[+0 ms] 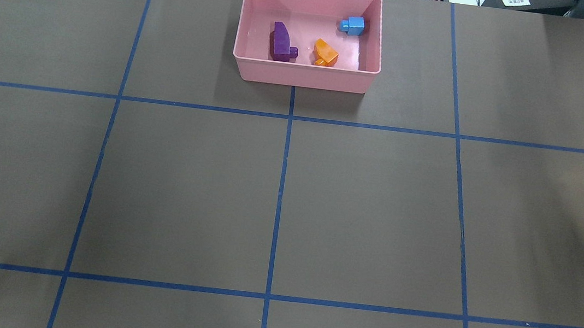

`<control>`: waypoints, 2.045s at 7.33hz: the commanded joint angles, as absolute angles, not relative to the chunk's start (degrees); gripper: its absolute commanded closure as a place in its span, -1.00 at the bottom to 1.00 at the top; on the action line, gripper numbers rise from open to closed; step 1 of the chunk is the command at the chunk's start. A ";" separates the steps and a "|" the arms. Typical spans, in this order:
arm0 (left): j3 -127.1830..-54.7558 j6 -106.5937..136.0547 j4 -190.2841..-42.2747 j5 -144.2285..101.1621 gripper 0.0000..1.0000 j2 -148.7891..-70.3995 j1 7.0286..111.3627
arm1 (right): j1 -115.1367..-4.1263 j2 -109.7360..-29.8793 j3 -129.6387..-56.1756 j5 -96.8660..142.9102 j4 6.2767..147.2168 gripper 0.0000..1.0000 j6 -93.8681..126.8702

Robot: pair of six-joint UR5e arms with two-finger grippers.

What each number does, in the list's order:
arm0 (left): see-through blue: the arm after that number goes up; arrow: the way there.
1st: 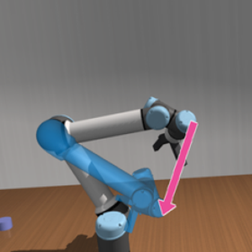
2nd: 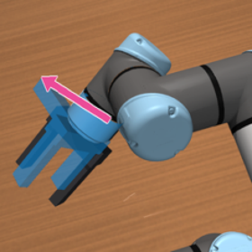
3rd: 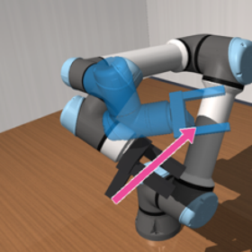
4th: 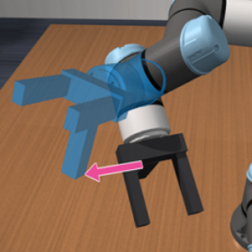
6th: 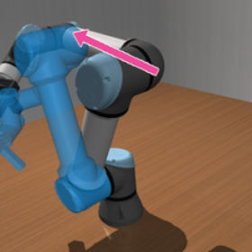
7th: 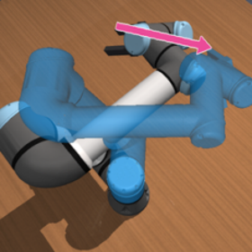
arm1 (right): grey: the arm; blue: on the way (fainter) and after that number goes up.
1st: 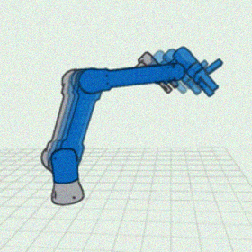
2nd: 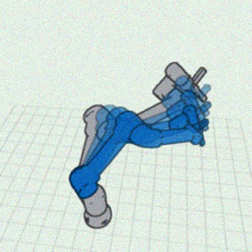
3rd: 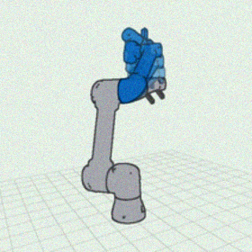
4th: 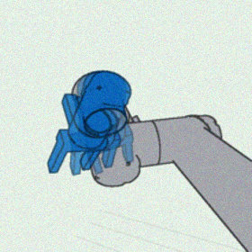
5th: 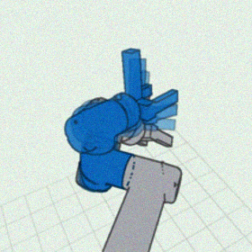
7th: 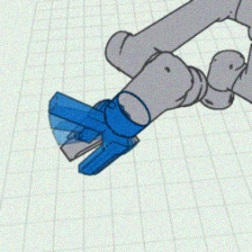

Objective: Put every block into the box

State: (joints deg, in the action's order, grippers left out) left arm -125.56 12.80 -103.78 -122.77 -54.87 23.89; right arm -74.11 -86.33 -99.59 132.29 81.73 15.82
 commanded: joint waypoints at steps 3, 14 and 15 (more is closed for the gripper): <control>-132.19 18.02 -103.01 -132.60 1.00 -57.29 32.55 | -77.25 -97.97 -99.14 129.91 81.74 -0.99 1.09; -126.23 36.27 -56.69 -138.34 1.00 -120.99 51.33 | -80.42 -117.16 -89.14 122.62 80.77 -0.99 -24.32; -124.64 36.99 -56.95 -138.34 1.00 -123.03 51.42 | -80.42 -117.42 -87.82 122.35 80.86 -0.99 -27.30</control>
State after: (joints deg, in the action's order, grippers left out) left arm -126.68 34.81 -56.73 -138.33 -119.50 51.35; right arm -80.41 -117.16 -89.77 123.11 80.80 -23.98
